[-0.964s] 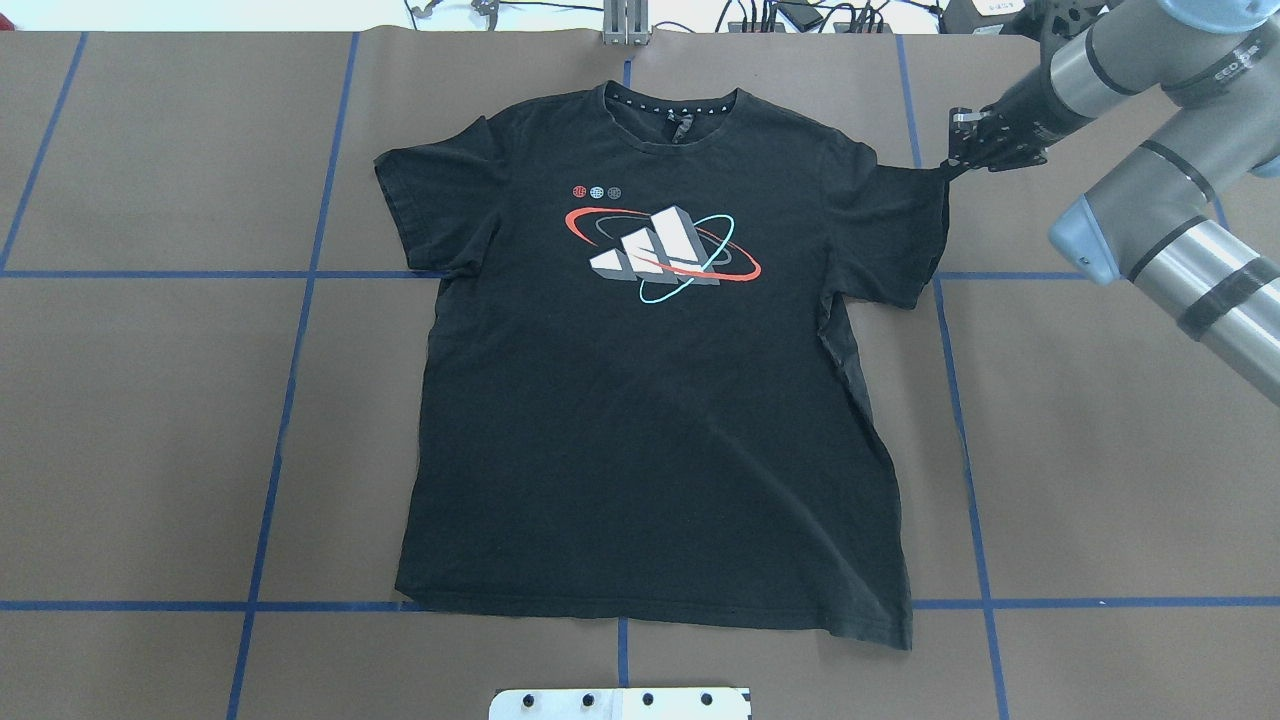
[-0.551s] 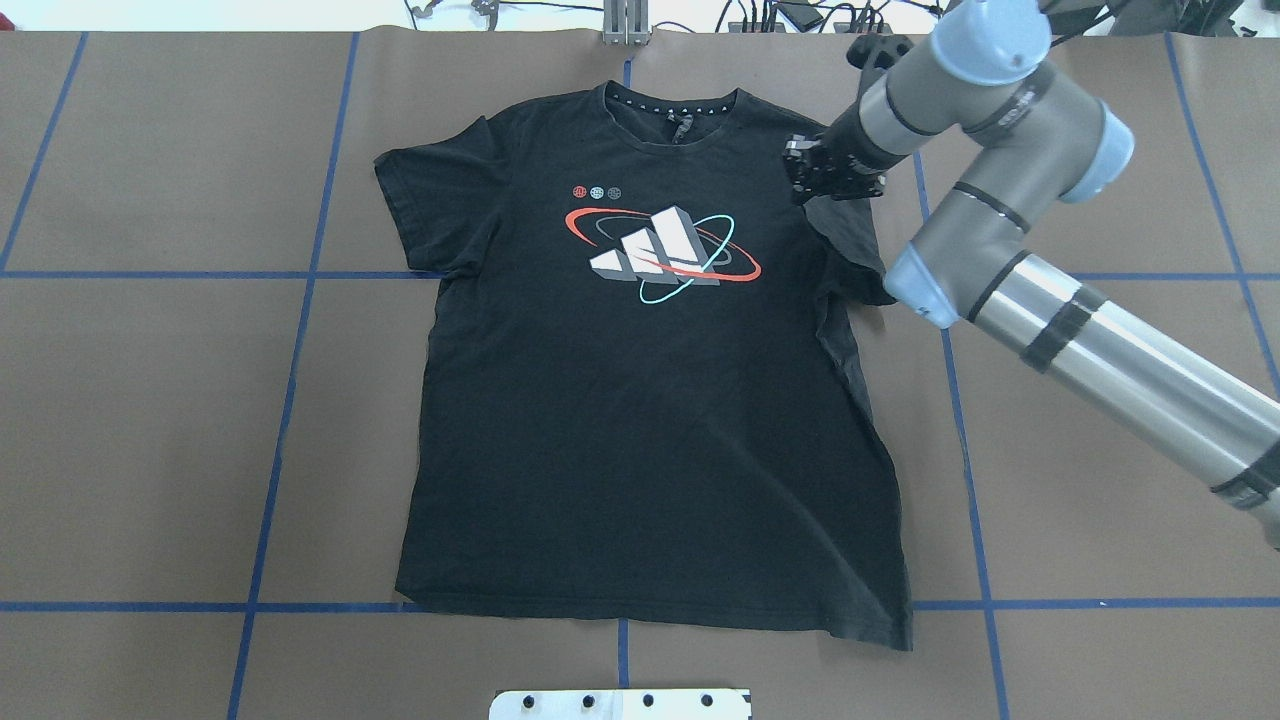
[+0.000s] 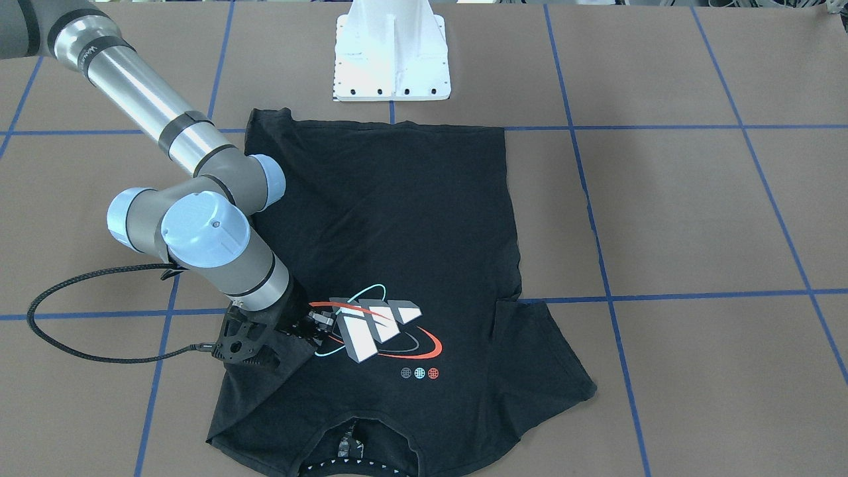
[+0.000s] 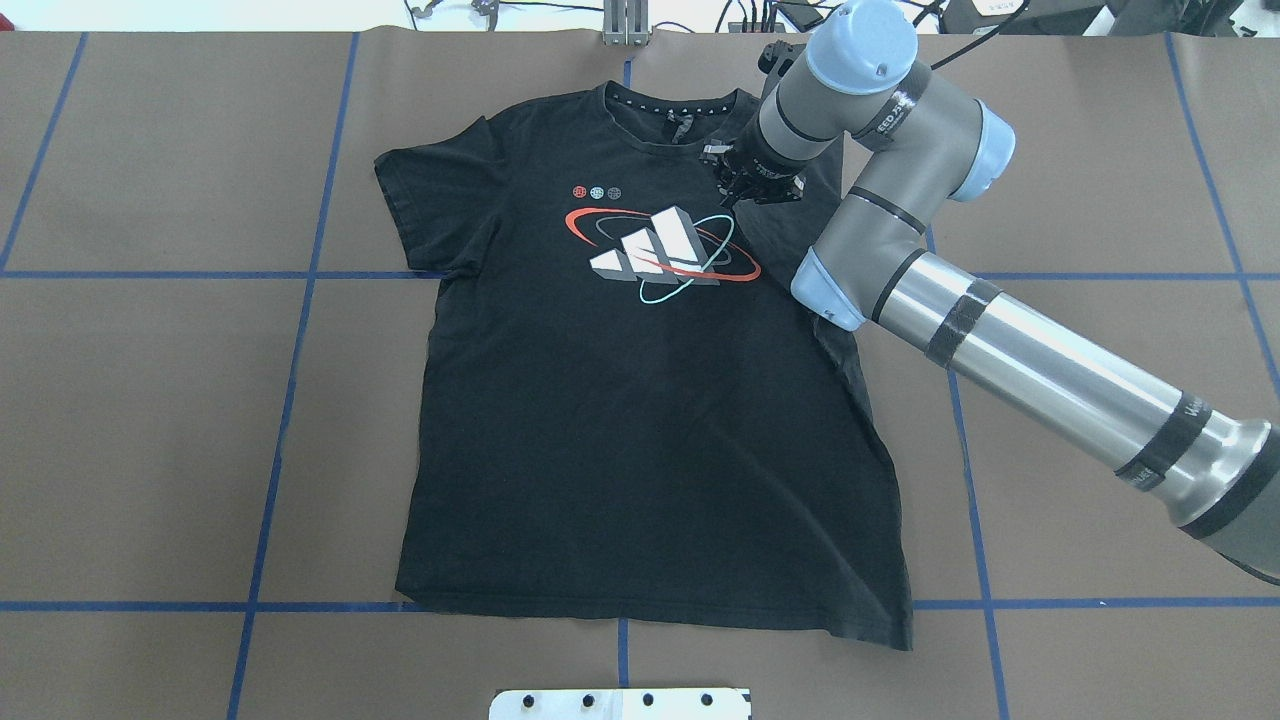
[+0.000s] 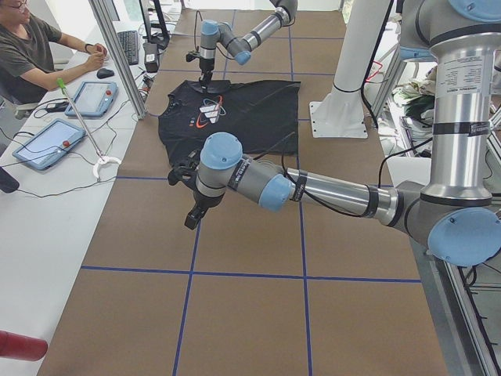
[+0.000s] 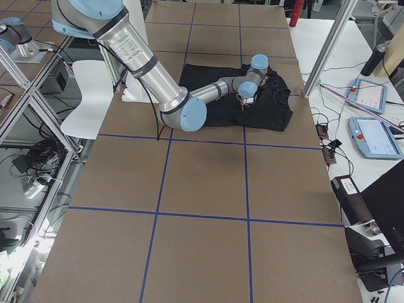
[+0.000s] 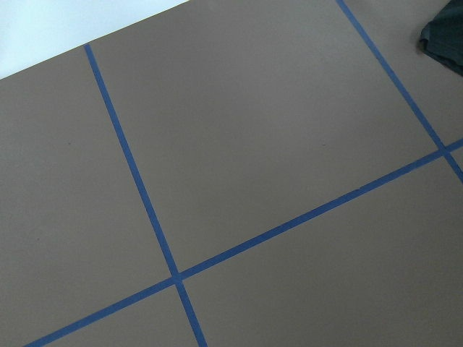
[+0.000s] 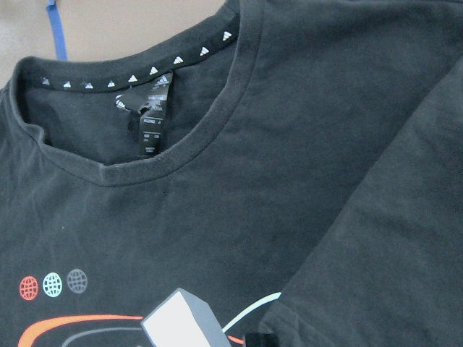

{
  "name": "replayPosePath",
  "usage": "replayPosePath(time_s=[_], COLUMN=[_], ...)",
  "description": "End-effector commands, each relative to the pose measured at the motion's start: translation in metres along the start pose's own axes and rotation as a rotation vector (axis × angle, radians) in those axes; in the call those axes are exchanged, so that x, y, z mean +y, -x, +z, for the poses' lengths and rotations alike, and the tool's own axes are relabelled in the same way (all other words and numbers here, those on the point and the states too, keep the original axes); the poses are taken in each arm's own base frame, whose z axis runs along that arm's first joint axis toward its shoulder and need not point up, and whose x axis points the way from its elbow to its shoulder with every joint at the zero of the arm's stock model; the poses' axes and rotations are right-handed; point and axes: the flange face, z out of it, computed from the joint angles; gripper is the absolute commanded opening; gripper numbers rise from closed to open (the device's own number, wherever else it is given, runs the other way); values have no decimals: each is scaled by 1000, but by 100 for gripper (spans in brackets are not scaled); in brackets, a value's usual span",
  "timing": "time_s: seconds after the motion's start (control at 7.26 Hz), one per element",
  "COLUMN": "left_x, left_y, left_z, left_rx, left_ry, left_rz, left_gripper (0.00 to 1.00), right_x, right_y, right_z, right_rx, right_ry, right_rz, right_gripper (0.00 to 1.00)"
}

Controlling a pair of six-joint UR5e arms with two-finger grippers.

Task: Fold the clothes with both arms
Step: 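Fold the sleeve over the logo with the right gripper while the left arm reaches in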

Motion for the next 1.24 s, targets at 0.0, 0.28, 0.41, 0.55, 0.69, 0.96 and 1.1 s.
replayPosePath(time_s=[0.0,0.28,0.41,0.55,0.69,0.96,1.1], left_x=[-59,-135,-154,-168,-195,-240,-241], left_y=[-30,-99,-133,-152,-158,-208,-215], left_z=[17,87,123,159,204,263,283], left_rx=[35,126,178,216,243,285,256], left_ry=[-15,9,3,-1,10,49,50], left_rz=[-23,-4,-9,-59,-66,-15,-8], left_gripper=[100,100,100,100,99,95,93], right_x=[9,28,41,58,72,91,94], right_y=[4,20,30,8,-17,-51,-66], right_z=[12,7,-20,-38,-54,-77,-78], right_rx=[14,-17,-68,-101,-123,-144,-137], right_ry=[-35,-20,-16,12,20,29,31], right_rz=[-13,-33,-56,-72,-83,-94,-92], right_gripper=[100,100,100,100,100,100,100])
